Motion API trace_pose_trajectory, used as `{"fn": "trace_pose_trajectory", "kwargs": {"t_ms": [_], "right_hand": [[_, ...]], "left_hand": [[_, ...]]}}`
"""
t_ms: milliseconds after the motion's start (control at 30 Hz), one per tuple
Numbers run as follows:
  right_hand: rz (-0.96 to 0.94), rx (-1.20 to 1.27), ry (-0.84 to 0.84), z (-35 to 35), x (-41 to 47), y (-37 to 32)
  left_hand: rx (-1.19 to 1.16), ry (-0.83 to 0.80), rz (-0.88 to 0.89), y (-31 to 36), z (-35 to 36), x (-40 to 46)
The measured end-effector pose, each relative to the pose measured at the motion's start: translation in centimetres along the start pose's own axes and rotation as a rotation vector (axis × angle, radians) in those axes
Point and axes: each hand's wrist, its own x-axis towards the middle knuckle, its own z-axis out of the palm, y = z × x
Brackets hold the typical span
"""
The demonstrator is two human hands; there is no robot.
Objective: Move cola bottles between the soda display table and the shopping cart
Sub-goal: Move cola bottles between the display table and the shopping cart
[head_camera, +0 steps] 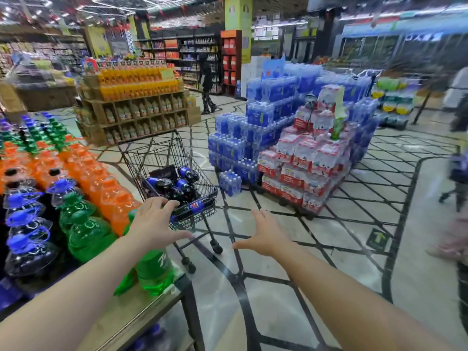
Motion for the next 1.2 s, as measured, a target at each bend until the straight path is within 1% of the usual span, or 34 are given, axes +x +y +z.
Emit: {"fn": "trace_pose_trajectory", "kwargs": {"t_ms": [233,533,667,900,1033,1200], "right_hand": [[0.005,-0.031,-0.022,-1.6,7.5,1.7],[-0.044,-0.149,-0.035,-5.2,22.4,2.0],[-0.041,-0.123,-0.053,-6.3,28.8,2.1],[-0.039,-0.04,-0.098,-5.9,40.1,3.2],[-0.121,-0.04,-0.123,-5.3,47.4,3.3],[-0.238,-0.052,-0.216,-5.1,56.9,2.7]], "left_hand": [[-0.022,-0.083,-0.009,0.6,2.2,9.5],[0.008,-0.138,-0.01,0.1,2.9,23.6],[0.015,-0.139,-0.035,-1.2,3.5,28.3],[-0.002,-0.182,-0.148,-4.2,5.7,35.1],[0.017,-0.202,-0.243,-5.0,6.9,39.2],[0.02,-0.227,-0.375,-5.6,7.7,45.1]]}}
